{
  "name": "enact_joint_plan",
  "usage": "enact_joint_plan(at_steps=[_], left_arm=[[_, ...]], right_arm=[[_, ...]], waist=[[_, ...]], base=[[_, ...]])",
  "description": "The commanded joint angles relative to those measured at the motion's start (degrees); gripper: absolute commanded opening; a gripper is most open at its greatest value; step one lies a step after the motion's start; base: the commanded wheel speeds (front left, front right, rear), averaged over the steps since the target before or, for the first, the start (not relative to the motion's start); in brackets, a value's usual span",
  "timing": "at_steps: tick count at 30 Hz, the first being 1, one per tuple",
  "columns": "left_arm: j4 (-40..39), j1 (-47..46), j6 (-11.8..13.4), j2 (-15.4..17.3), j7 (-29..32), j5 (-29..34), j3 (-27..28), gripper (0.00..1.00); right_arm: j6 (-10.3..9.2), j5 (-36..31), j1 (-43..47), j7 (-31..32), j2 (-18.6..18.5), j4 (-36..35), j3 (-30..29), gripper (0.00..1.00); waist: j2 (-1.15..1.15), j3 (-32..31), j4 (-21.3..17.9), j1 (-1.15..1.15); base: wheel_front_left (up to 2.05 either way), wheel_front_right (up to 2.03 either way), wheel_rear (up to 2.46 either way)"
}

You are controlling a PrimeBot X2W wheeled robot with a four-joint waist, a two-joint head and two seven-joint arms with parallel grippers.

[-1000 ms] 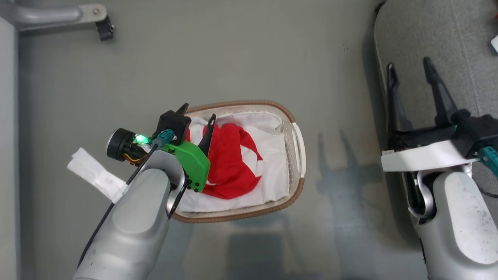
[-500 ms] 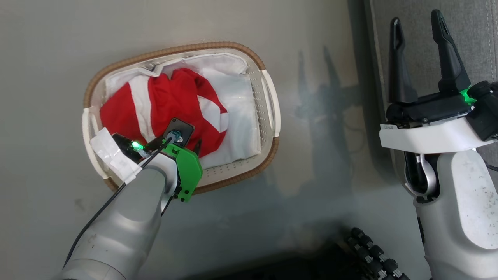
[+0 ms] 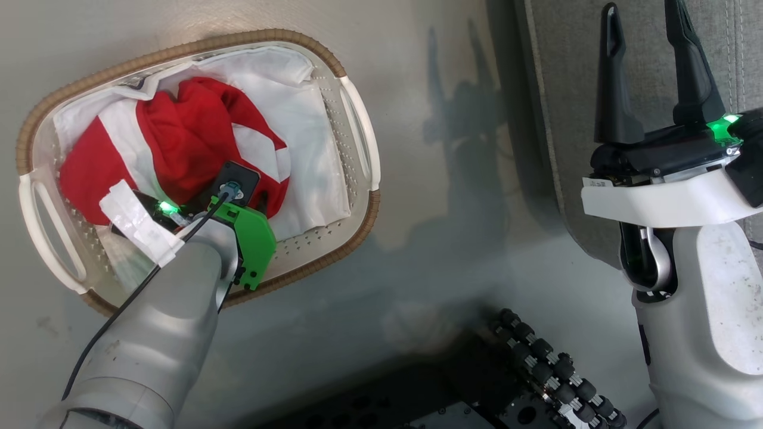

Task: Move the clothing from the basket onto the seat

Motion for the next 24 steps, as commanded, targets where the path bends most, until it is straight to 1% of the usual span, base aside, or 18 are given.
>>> enact_joint_plan(at_steps=[1,3,4,5,6,7,8,9,12,16,20,24], left_arm=[[0.59,-1.22,0.70,0.76,-0.23,-0.43,0.06,1.00],[1.07,-1.53,1.68,1.09,-0.37,-0.27,-0.08,1.00],[1.39,-1.67,2.18,1.33,-0.25,-0.05,-0.23,0.96],[1.67,-1.75,2.47,1.40,-0.07,0.03,-0.34,0.83],[1.96,-1.81,2.86,1.31,0.13,-0.10,-0.35,0.62],[2.11,-1.85,3.09,1.24,0.22,-0.25,-0.34,0.47],[2.27,-1.91,3.26,1.17,0.14,-0.43,-0.33,0.18],[2.37,-1.94,3.34,1.09,-0.01,-0.55,-0.28,0.00],[2.51,-1.47,2.81,0.33,-0.54,-0.93,-0.57,0.00],[2.18,-0.40,1.96,-0.75,-2.71,-1.67,-0.64,0.00],[1.41,1.11,1.03,-1.91,-5.52,-2.28,-0.87,0.00],[-0.44,2.69,0.00,-2.96,-7.90,-2.91,-1.47,0.00]], right_arm=[[-0.06,0.60,-0.44,-0.28,-0.08,0.08,-0.04,1.00],[-0.06,0.81,-0.46,-0.28,-0.08,0.26,0.25,1.00],[-0.06,1.00,-0.57,-0.28,-0.08,0.31,0.40,1.00],[-0.06,1.05,-0.65,-0.28,-0.09,0.33,0.50,1.00],[-0.06,1.13,-0.72,-0.28,-0.09,0.30,0.68,1.00],[-0.07,1.18,-0.69,-0.28,-0.09,0.26,0.77,1.00],[-0.06,1.18,-0.63,-0.28,-0.10,0.25,0.81,1.00],[-0.06,1.14,-0.60,-0.28,-0.10,0.34,0.79,1.00],[-0.06,0.65,-0.32,-0.28,-0.09,0.77,0.24,1.00],[-0.07,0.30,0.17,-0.28,-0.09,1.34,-0.46,1.00],[-0.07,-0.34,1.39,-0.28,-0.12,2.64,-1.05,1.00],[-0.06,-1.26,2.95,-0.28,-0.12,4.60,-2.07,1.00]], waist=[[0.00,0.31,-0.47,-0.01],[0.00,0.11,-0.47,-0.01],[0.00,0.05,-0.51,-0.01],[0.00,0.04,-0.53,-0.01],[0.00,0.03,-0.55,-0.01],[0.00,0.00,-0.56,-0.01],[0.00,-0.06,-0.52,-0.01],[0.00,-0.14,-0.47,-0.01],[0.00,-0.86,-0.02,-0.01],[0.00,-2.98,1.00,-0.01],[0.00,-6.49,2.62,-0.01],[0.00,-11.39,4.86,-0.01]], base=[[0.00,0.00,0.00],[0.00,0.00,0.00],[0.00,0.00,0.00],[0.00,0.00,0.00],[0.00,0.00,0.00],[0.00,0.00,0.00],[0.00,0.00,0.00],[0.00,0.00,0.00],[0.00,0.00,0.00],[0.00,0.00,0.00],[0.00,0.00,0.00],[0.00,0.00,0.00]])
